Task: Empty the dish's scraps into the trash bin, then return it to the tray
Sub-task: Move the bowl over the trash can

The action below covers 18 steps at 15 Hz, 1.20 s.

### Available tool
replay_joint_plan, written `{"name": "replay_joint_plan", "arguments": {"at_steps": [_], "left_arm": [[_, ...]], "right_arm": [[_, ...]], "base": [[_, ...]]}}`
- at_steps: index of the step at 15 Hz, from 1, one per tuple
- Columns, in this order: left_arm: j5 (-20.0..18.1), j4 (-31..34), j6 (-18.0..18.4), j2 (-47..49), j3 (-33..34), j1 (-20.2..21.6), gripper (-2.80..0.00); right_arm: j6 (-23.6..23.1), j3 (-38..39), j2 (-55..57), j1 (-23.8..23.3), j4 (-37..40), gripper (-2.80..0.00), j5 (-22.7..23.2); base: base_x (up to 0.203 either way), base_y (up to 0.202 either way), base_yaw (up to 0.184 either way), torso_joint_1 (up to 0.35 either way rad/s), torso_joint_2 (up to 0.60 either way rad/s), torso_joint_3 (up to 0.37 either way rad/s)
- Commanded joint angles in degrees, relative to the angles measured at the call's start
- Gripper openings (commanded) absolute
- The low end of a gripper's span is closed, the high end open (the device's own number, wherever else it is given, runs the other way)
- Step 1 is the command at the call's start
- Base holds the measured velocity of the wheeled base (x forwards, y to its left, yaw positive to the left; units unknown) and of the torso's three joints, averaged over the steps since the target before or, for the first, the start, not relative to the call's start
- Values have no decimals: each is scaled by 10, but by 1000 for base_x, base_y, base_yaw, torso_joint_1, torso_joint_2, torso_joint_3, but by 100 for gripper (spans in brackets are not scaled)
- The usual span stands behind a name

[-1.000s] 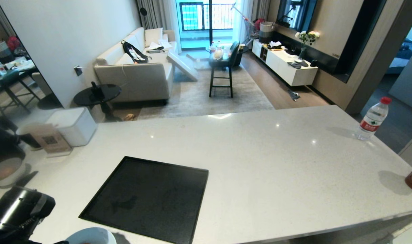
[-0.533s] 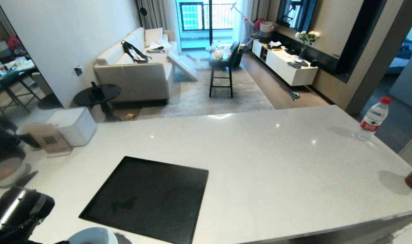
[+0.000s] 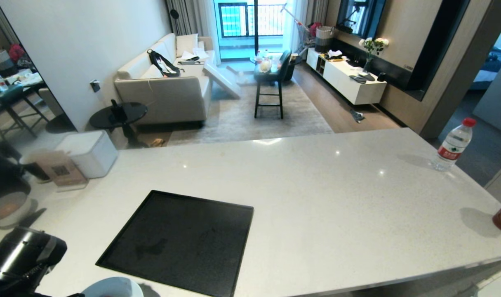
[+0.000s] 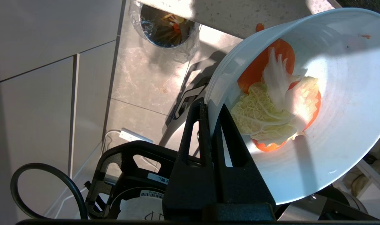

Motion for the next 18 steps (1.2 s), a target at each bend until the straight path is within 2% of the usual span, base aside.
{"name": "replay_joint_plan", "arguments": {"at_steps": [1,18], "left_arm": [[2,1,-2,3,0,0,-280],[-3,2,-3,4,3,0,-280]], "right_arm": [[0,0,0,0,0,-280,0],[0,0,0,0,0,-280,0]], "base": [[0,0,0,0,0,0],[0,0,0,0,0,0]]}}
